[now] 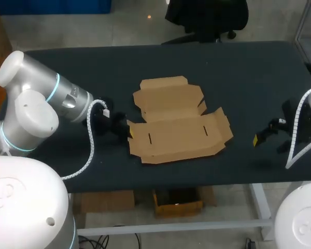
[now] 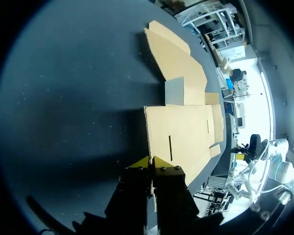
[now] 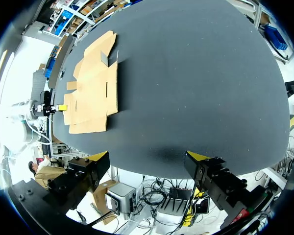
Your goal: Assemble the packaging by folding the flat box into shape, placing the metal phone stand inside, and closing the box properly
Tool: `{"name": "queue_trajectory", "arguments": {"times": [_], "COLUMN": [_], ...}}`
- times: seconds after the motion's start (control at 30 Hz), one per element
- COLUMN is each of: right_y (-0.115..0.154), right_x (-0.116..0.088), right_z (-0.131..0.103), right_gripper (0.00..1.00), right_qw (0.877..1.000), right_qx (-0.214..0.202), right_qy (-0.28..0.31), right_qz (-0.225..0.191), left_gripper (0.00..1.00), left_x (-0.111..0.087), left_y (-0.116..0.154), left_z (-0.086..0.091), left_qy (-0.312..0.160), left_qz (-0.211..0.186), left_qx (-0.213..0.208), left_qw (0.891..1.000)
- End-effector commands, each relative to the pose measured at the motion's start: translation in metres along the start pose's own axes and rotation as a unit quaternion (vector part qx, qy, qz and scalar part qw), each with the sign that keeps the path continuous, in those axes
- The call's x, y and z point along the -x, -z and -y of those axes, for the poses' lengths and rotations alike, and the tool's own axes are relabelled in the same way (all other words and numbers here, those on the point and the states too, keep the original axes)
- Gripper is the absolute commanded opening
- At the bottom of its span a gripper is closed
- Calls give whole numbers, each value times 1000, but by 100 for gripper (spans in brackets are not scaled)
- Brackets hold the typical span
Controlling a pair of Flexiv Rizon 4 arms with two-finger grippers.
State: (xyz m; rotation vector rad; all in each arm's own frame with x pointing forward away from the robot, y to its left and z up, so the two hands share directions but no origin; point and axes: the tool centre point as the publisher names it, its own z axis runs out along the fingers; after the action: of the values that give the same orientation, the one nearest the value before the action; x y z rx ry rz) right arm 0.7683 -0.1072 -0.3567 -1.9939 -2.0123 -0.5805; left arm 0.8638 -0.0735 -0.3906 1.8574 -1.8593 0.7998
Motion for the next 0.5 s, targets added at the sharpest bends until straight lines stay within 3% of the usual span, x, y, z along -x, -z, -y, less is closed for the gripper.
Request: {"name": "queue_trajectory", "arguments": {"times": [0.03,0.5], "right_y": [3,3], "right_x": [1,1], "right_z": [1,1], "right_gripper": [100,100], "right_qw": [1000,1000], "right_qx": [-2,-2], "right_qy": [1,1], "right_qz": [-4,-4], "left_gripper": [0,0], "left_x": [-2,6], "left_y": [12,18], "left_z": [2,13], "left_qy": [-4,-17], "left_qz": [14,37], "left_qx": [4,29], "left_qw": [1000,999]}}
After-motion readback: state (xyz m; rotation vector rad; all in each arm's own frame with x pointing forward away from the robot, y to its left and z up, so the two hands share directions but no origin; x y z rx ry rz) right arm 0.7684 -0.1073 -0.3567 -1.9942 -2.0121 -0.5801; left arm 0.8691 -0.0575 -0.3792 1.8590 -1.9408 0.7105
